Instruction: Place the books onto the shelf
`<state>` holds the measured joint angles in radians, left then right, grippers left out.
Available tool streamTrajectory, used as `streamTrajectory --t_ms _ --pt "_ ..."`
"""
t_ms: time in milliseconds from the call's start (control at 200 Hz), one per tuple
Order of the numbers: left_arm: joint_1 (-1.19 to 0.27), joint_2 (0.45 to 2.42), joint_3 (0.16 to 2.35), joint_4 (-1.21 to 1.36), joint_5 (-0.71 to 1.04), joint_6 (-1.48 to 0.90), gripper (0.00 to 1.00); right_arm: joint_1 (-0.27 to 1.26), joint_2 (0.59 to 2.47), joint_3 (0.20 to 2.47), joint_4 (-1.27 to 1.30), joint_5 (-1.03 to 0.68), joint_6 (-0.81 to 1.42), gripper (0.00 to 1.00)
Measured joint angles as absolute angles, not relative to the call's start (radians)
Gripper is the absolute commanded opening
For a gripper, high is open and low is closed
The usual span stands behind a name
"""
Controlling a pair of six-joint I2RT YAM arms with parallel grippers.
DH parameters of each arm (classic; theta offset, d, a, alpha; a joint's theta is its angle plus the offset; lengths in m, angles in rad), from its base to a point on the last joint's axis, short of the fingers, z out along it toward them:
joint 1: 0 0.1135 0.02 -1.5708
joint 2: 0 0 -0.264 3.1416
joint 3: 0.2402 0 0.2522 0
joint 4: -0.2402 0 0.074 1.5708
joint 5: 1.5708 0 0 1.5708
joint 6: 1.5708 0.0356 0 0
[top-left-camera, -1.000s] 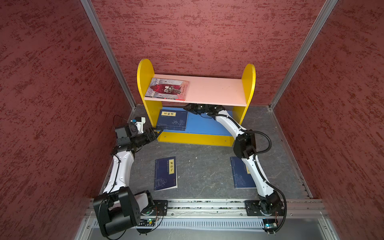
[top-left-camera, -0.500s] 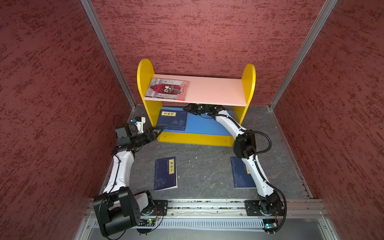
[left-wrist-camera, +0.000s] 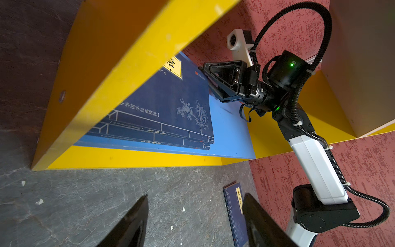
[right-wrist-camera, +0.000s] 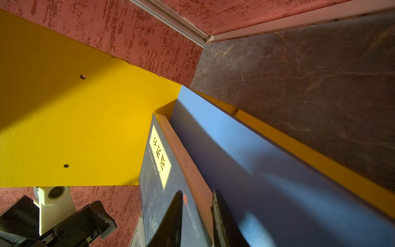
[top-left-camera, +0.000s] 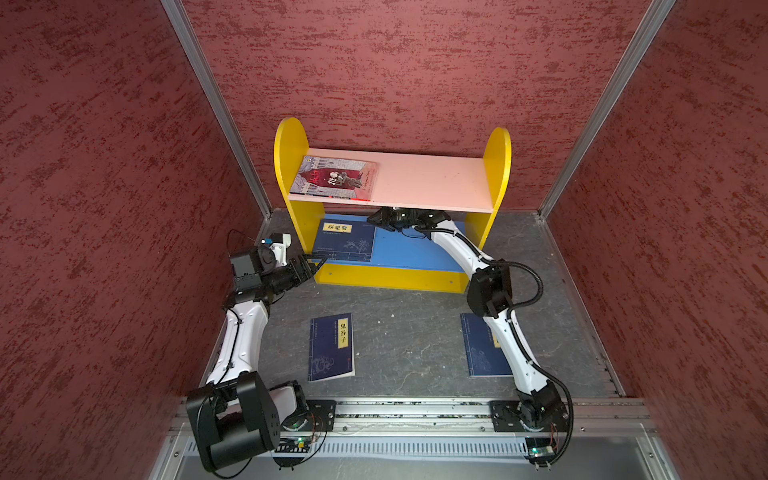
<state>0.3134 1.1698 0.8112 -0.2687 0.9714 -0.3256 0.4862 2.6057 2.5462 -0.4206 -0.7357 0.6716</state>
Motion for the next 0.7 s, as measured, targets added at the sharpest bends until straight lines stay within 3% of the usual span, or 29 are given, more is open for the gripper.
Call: streamTrajectory --t_ms 135,220,701 --pt "0.313 1.170 0.811 -0.269 0.971 -0.326 0.70 0.486 2.606 2.546 -0.426 -0.739 0.668 0.24" --pt "0.313 1.170 0.811 -0.268 0.971 -0.326 0.70 0.486 2.606 2.546 -0.429 -0.740 0.666 0.18" --pt "0.301 1.172 0.811 -0.261 0.969 -0.327 0.70 0.487 2.606 2.550 -0.440 -0.752 0.661 0.18"
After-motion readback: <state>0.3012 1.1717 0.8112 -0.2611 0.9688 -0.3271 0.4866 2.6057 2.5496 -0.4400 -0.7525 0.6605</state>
